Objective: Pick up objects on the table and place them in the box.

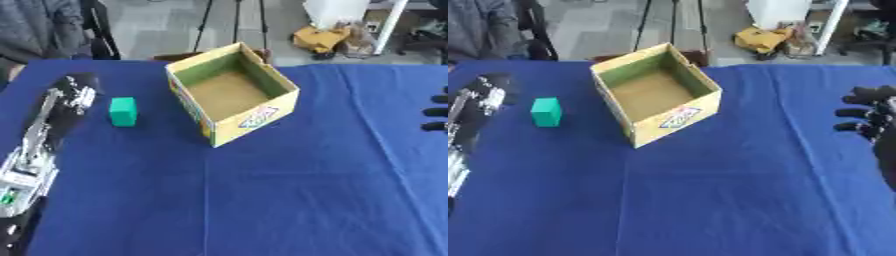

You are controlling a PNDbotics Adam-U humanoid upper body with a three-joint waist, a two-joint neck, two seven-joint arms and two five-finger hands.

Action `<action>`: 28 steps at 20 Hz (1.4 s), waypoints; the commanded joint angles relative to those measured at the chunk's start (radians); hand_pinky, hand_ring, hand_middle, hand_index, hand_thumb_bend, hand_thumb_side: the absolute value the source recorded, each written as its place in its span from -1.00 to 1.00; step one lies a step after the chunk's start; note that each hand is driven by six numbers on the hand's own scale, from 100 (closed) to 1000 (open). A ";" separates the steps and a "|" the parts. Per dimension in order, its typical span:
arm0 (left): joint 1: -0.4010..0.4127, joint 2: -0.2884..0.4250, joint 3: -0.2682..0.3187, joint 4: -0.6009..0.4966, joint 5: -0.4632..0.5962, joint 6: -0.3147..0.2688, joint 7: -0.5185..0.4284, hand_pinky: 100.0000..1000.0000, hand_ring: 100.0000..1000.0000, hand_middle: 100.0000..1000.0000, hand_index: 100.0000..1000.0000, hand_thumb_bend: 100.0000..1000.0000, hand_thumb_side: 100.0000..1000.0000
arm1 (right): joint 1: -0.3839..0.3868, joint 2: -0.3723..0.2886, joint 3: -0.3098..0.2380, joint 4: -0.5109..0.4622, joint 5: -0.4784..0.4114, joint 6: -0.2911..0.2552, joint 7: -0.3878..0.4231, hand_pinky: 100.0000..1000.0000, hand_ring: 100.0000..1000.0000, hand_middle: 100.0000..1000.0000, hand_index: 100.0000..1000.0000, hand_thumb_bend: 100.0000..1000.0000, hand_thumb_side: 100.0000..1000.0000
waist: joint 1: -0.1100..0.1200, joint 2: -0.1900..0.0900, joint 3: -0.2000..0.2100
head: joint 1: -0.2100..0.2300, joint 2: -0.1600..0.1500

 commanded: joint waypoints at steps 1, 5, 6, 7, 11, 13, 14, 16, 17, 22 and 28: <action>-0.064 0.101 -0.018 0.039 -0.189 -0.002 -0.043 0.33 0.33 0.30 0.53 -0.56 -0.96 | -0.006 -0.025 -0.003 -0.011 0.004 0.001 0.002 0.10 0.32 0.36 0.59 -1.00 0.74 | 0.002 -0.015 -0.003 | 0.003 -0.011; -0.175 0.150 -0.058 0.132 -0.491 -0.051 -0.112 0.33 0.38 0.34 0.54 -0.01 -1.00 | -0.006 -0.027 -0.001 -0.010 0.005 0.002 0.004 0.10 0.32 0.36 0.59 -1.00 0.74 | 0.004 -0.018 -0.009 | 0.006 -0.008; -0.204 0.153 -0.068 0.159 -0.559 -0.065 -0.126 0.33 0.39 0.34 0.54 0.04 -1.00 | -0.006 -0.027 0.000 -0.010 0.005 0.002 0.004 0.10 0.32 0.36 0.59 -1.00 0.74 | 0.004 -0.019 -0.010 | 0.007 -0.007; -0.226 0.150 -0.073 0.183 -0.615 -0.079 -0.134 0.33 0.40 0.34 0.54 0.14 -1.00 | -0.005 -0.027 0.001 -0.010 0.005 0.002 0.005 0.10 0.32 0.36 0.59 -1.00 0.74 | 0.004 -0.020 -0.010 | 0.008 -0.006; -0.317 0.132 -0.102 0.292 -0.827 -0.157 -0.158 0.34 0.42 0.36 0.54 0.39 -1.00 | -0.002 -0.027 0.005 -0.008 0.005 0.004 0.009 0.10 0.32 0.36 0.59 -1.00 0.74 | 0.005 -0.026 -0.015 | 0.009 0.001; -0.341 0.122 -0.106 0.330 -0.892 -0.189 -0.155 0.35 0.45 0.37 0.55 0.63 -0.88 | -0.002 -0.028 0.006 -0.007 0.006 0.004 0.010 0.10 0.32 0.36 0.59 -1.00 0.74 | 0.006 -0.027 -0.017 | 0.011 0.003; -0.366 0.114 -0.116 0.361 -0.944 -0.213 -0.168 0.36 0.45 0.37 0.55 0.64 -0.79 | -0.001 -0.028 0.008 -0.007 0.006 0.005 0.011 0.10 0.32 0.36 0.59 -1.00 0.74 | 0.007 -0.027 -0.019 | 0.013 0.005; -0.405 0.093 -0.117 0.420 -1.031 -0.257 -0.183 0.36 0.45 0.36 0.55 0.66 -0.72 | -0.001 -0.028 0.009 -0.006 0.007 0.005 0.012 0.10 0.32 0.36 0.59 -1.00 0.74 | 0.008 -0.028 -0.022 | 0.015 0.007; -0.421 0.083 -0.115 0.448 -1.064 -0.276 -0.188 0.36 0.45 0.35 0.55 0.63 -0.61 | -0.002 -0.028 0.010 -0.006 0.007 0.006 0.013 0.10 0.32 0.36 0.59 -1.00 0.72 | 0.008 -0.028 -0.023 | 0.016 0.007; -0.476 0.039 -0.097 0.563 -1.143 -0.337 -0.206 0.36 0.43 0.34 0.55 0.67 -0.66 | -0.004 -0.028 0.014 -0.005 0.008 0.007 0.017 0.10 0.32 0.36 0.59 -1.00 0.75 | 0.011 -0.028 -0.030 | 0.019 0.009; -0.490 -0.012 -0.068 0.658 -1.080 -0.333 -0.259 0.35 0.38 0.28 0.54 0.52 -0.60 | -0.004 -0.025 0.014 -0.004 0.008 0.007 0.017 0.10 0.32 0.36 0.59 -1.00 0.75 | 0.008 -0.026 -0.035 | 0.019 0.011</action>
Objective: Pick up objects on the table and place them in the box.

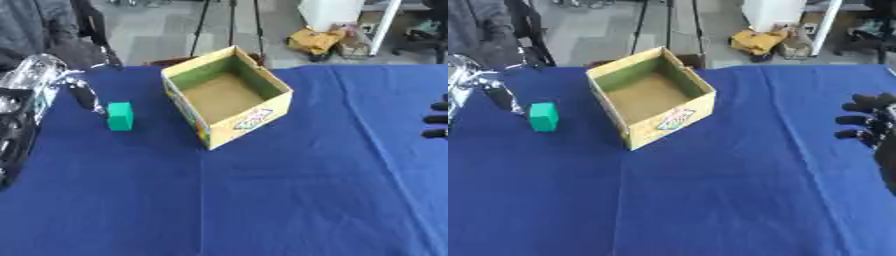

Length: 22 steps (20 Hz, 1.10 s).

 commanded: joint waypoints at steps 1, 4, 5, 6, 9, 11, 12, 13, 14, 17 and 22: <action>-0.030 -0.004 0.023 0.032 0.043 0.011 -0.039 0.35 0.38 0.28 0.54 0.49 -0.57 | -0.012 -0.024 -0.004 -0.007 0.005 -0.001 0.002 0.10 0.32 0.36 0.59 -1.00 0.75 | -0.001 -0.013 -0.003 | 0.001 0.005; -0.033 -0.018 0.028 0.060 0.076 0.033 -0.095 0.34 0.34 0.25 0.53 0.41 -0.52 | -0.012 -0.023 -0.004 -0.007 0.005 -0.001 0.003 0.10 0.32 0.36 0.59 -1.00 0.75 | -0.002 -0.012 -0.005 | 0.003 0.006; -0.034 -0.020 0.029 0.065 0.085 0.039 -0.110 0.34 0.34 0.25 0.53 0.41 -0.52 | -0.012 -0.023 -0.004 -0.007 0.005 -0.001 0.003 0.10 0.32 0.36 0.59 -1.00 0.75 | -0.003 -0.012 -0.005 | 0.002 0.007; -0.035 -0.021 0.030 0.067 0.093 0.045 -0.121 0.33 0.31 0.22 0.52 0.39 -0.52 | -0.012 -0.023 -0.004 -0.007 0.005 -0.001 0.003 0.10 0.32 0.36 0.59 -1.00 0.75 | -0.003 -0.012 -0.005 | 0.002 0.007; -0.035 -0.021 0.033 0.070 0.109 0.061 -0.142 0.32 0.28 0.19 0.51 0.35 -0.52 | -0.012 -0.022 -0.004 -0.007 0.005 -0.001 0.003 0.10 0.32 0.36 0.59 -1.00 0.75 | -0.002 -0.012 -0.006 | 0.002 0.008; -0.034 -0.021 0.035 0.071 0.119 0.067 -0.148 0.32 0.27 0.18 0.51 0.33 -0.51 | -0.012 -0.022 -0.004 -0.006 0.005 -0.001 0.003 0.10 0.32 0.36 0.59 -1.00 0.75 | -0.002 -0.012 -0.007 | 0.001 0.007; -0.033 -0.021 0.036 0.071 0.125 0.070 -0.151 0.32 0.26 0.17 0.51 0.30 -0.51 | -0.012 -0.022 -0.004 -0.006 0.005 -0.001 0.003 0.10 0.32 0.36 0.59 -1.00 0.75 | -0.002 -0.012 -0.007 | 0.001 0.007; -0.033 -0.021 0.037 0.072 0.132 0.072 -0.153 0.32 0.25 0.17 0.51 0.29 -0.52 | -0.012 -0.022 -0.004 -0.006 0.005 -0.001 0.003 0.10 0.32 0.36 0.59 -1.00 0.75 | -0.002 -0.012 -0.007 | 0.001 0.007; -0.033 -0.021 0.037 0.074 0.138 0.074 -0.155 0.32 0.24 0.16 0.51 0.28 -0.51 | -0.012 -0.022 -0.004 -0.006 0.005 -0.001 0.003 0.10 0.32 0.36 0.59 -1.00 0.75 | -0.002 -0.012 -0.007 | 0.002 0.007; -0.035 -0.019 0.037 0.076 0.150 0.079 -0.164 0.31 0.23 0.15 0.50 0.26 -0.50 | -0.011 -0.022 -0.004 -0.006 0.006 -0.001 0.004 0.10 0.32 0.36 0.59 -1.00 0.75 | -0.002 -0.011 -0.008 | 0.002 0.008; -0.038 -0.014 0.037 0.076 0.153 0.086 -0.186 0.31 0.22 0.15 0.50 0.25 -0.52 | -0.012 -0.023 -0.003 -0.005 0.006 -0.001 0.004 0.10 0.32 0.36 0.59 -1.00 0.75 | -0.001 -0.012 -0.009 | 0.002 0.007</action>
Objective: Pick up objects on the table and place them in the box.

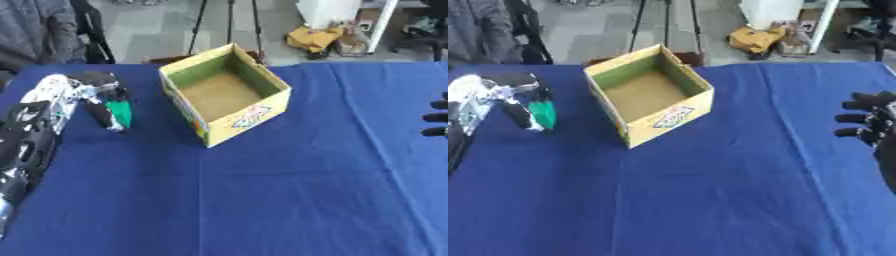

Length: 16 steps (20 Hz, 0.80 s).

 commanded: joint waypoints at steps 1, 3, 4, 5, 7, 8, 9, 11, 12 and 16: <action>-0.028 0.029 0.010 -0.011 0.004 0.005 -0.015 0.31 0.22 0.15 0.51 0.25 -0.52 | -0.012 -0.023 -0.003 -0.008 0.003 -0.001 0.002 0.10 0.32 0.36 0.59 -1.00 0.75 | 0.000 -0.012 -0.002 | 0.001 0.003; -0.029 0.031 0.011 -0.016 0.000 0.008 -0.014 0.32 0.26 0.18 0.52 0.26 -0.54 | -0.012 -0.023 -0.003 -0.007 0.003 -0.001 0.002 0.10 0.32 0.36 0.59 -1.00 0.75 | 0.001 -0.012 -0.002 | 0.001 0.002; -0.029 0.032 0.012 -0.019 -0.002 0.009 -0.011 0.33 0.31 0.24 0.53 0.26 -0.56 | -0.012 -0.023 -0.003 -0.007 0.003 -0.001 0.002 0.10 0.32 0.36 0.59 -1.00 0.75 | 0.001 -0.012 -0.002 | 0.001 0.002; -0.029 0.033 0.012 -0.023 -0.005 0.010 -0.006 0.34 0.33 0.26 0.53 0.26 -0.57 | -0.013 -0.023 -0.003 -0.007 0.003 -0.001 0.002 0.10 0.32 0.36 0.59 -1.00 0.75 | 0.001 -0.012 -0.002 | 0.001 0.001; -0.030 0.035 0.012 -0.030 -0.011 0.011 0.002 0.36 0.41 0.35 0.54 0.26 -0.59 | -0.012 -0.023 -0.003 -0.007 0.003 -0.001 0.003 0.10 0.32 0.36 0.59 -1.00 0.75 | 0.000 -0.012 -0.003 | 0.001 0.002; -0.031 0.036 0.012 -0.032 -0.014 0.011 0.004 0.37 0.44 0.39 0.54 0.26 -0.60 | -0.012 -0.023 -0.003 -0.007 0.003 -0.001 0.003 0.10 0.32 0.36 0.59 -1.00 0.75 | 0.000 -0.012 -0.003 | 0.002 0.002; -0.032 0.038 0.013 -0.033 -0.017 0.013 0.006 0.37 0.45 0.40 0.55 0.26 -0.60 | -0.012 -0.023 -0.003 -0.007 0.003 -0.001 0.003 0.10 0.32 0.36 0.59 -1.00 0.75 | 0.001 -0.012 -0.003 | 0.002 0.002; -0.033 0.041 0.017 -0.036 -0.020 0.016 0.008 0.38 0.46 0.41 0.55 0.25 -0.60 | -0.012 -0.023 -0.003 -0.007 0.004 -0.001 0.003 0.10 0.32 0.36 0.59 -1.00 0.75 | 0.001 -0.011 -0.004 | 0.002 0.002; -0.034 0.043 0.019 -0.038 -0.019 0.017 0.008 0.38 0.46 0.42 0.55 0.26 -0.60 | -0.012 -0.023 -0.004 -0.007 0.004 -0.001 0.003 0.10 0.32 0.36 0.59 -1.00 0.75 | 0.001 -0.011 -0.004 | 0.001 0.002; -0.038 0.057 0.025 -0.050 -0.013 0.021 0.000 0.38 0.46 0.42 0.55 0.24 -0.60 | -0.011 -0.024 -0.005 -0.006 0.005 -0.001 0.001 0.10 0.32 0.36 0.59 -1.00 0.75 | 0.002 -0.011 -0.005 | 0.001 0.002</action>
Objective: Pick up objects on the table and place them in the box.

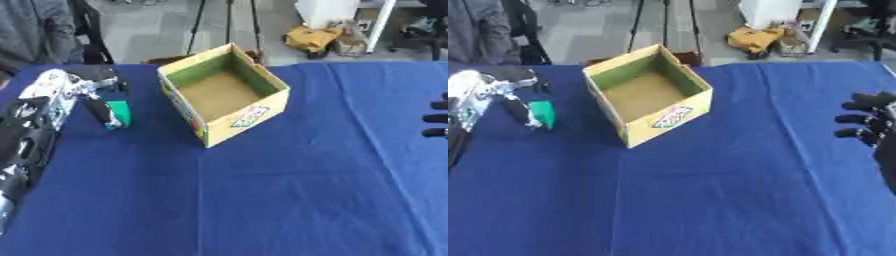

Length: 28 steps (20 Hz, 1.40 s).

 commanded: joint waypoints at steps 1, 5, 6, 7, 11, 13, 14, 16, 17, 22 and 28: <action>-0.030 0.045 0.014 -0.030 0.006 0.005 -0.003 0.39 0.47 0.42 0.55 0.22 -0.61 | -0.012 -0.024 -0.005 -0.008 0.004 -0.001 0.001 0.10 0.32 0.36 0.59 -1.00 0.75 | 0.001 -0.011 -0.001 | 0.001 0.002; -0.033 0.051 0.018 -0.027 0.017 0.011 -0.011 0.39 0.47 0.42 0.56 0.20 -0.61 | -0.014 -0.024 -0.003 -0.008 0.004 -0.001 0.003 0.10 0.32 0.36 0.59 -1.00 0.75 | 0.003 -0.009 -0.003 | 0.003 0.000; -0.034 0.051 0.019 -0.024 0.018 0.012 -0.013 0.39 0.47 0.42 0.56 0.20 -0.61 | -0.015 -0.024 -0.003 -0.008 0.005 -0.001 0.003 0.10 0.32 0.36 0.59 -1.00 0.75 | 0.003 -0.008 -0.005 | 0.003 -0.001; -0.035 0.051 0.019 -0.021 0.018 0.013 -0.016 0.39 0.48 0.43 0.56 0.20 -0.60 | -0.016 -0.024 -0.002 -0.009 0.005 -0.001 0.004 0.10 0.32 0.36 0.59 -1.00 0.75 | 0.004 -0.006 -0.006 | 0.004 -0.002; -0.038 0.054 0.021 -0.012 0.014 0.016 -0.027 0.40 0.49 0.44 0.56 0.19 -0.62 | -0.020 -0.025 -0.002 -0.010 0.006 -0.001 0.005 0.10 0.32 0.36 0.59 -1.00 0.75 | 0.004 0.004 -0.016 | 0.006 -0.008; -0.040 0.055 0.024 -0.007 0.009 0.018 -0.027 0.40 0.49 0.43 0.56 0.19 -0.62 | -0.023 -0.024 -0.001 -0.011 0.007 -0.001 0.005 0.10 0.32 0.36 0.59 -1.00 0.75 | 0.005 0.009 -0.020 | 0.007 -0.012; -0.041 0.055 0.025 -0.005 0.008 0.019 -0.026 0.40 0.49 0.43 0.56 0.19 -0.62 | -0.025 -0.023 -0.001 -0.011 0.007 -0.001 0.006 0.10 0.32 0.36 0.59 -1.00 0.75 | 0.005 0.012 -0.022 | 0.007 -0.013; -0.042 0.057 0.026 -0.001 0.007 0.018 -0.026 0.40 0.48 0.43 0.55 0.18 -0.62 | -0.027 -0.023 0.000 -0.011 0.008 -0.001 0.007 0.10 0.32 0.36 0.59 -1.00 0.75 | 0.007 0.017 -0.025 | 0.008 -0.017; -0.042 0.058 0.027 0.001 0.007 0.018 -0.026 0.40 0.48 0.43 0.55 0.18 -0.62 | -0.028 -0.023 -0.001 -0.012 0.009 -0.001 0.007 0.10 0.32 0.36 0.59 -1.00 0.76 | 0.007 0.020 -0.027 | 0.009 -0.019; -0.043 0.064 0.029 0.007 0.009 0.014 -0.030 0.39 0.48 0.42 0.55 0.15 -0.62 | -0.035 -0.021 -0.002 -0.013 0.011 -0.002 0.007 0.10 0.32 0.36 0.59 -1.00 0.76 | 0.010 0.035 -0.031 | 0.009 -0.026; -0.041 0.071 0.030 0.008 0.005 0.003 -0.035 0.38 0.45 0.39 0.54 0.13 -0.64 | -0.036 -0.020 -0.004 -0.013 0.013 -0.002 0.007 0.10 0.32 0.36 0.59 -1.00 0.76 | 0.009 0.044 -0.032 | 0.010 -0.027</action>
